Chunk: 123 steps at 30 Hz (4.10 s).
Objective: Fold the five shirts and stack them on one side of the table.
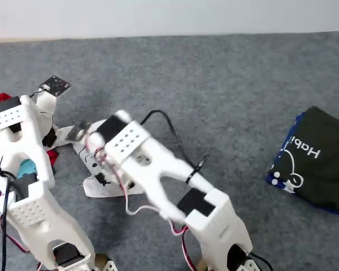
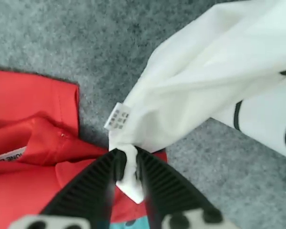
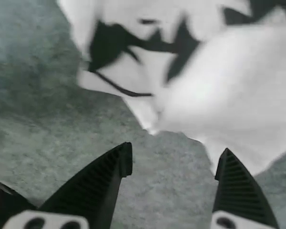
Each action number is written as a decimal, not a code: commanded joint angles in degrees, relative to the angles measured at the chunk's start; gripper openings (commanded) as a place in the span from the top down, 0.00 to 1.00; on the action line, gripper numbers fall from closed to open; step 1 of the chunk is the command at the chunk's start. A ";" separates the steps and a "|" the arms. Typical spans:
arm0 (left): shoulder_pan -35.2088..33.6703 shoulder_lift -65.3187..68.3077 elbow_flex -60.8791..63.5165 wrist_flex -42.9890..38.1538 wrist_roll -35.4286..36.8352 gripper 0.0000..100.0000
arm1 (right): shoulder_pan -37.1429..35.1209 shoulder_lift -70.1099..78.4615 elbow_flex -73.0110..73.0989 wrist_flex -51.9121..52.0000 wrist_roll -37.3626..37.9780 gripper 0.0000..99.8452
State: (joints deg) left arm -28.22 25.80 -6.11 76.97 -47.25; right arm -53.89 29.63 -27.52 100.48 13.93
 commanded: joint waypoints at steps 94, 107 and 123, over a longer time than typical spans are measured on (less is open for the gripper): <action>17.23 -63.38 -31.87 19.08 4.31 0.99 | 57.80 -55.52 -45.54 -8.84 48.00 0.99; 16.97 -80.70 -15.25 23.56 4.31 0.99 | 57.98 -65.27 -45.36 -3.47 53.19 0.99; 17.05 -84.22 16.22 13.01 1.93 0.99 | 54.46 -63.69 -14.77 -1.36 48.70 0.99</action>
State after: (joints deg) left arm -11.25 -61.41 2.95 95.96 -44.53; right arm 2.64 -36.31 -52.13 100.40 65.19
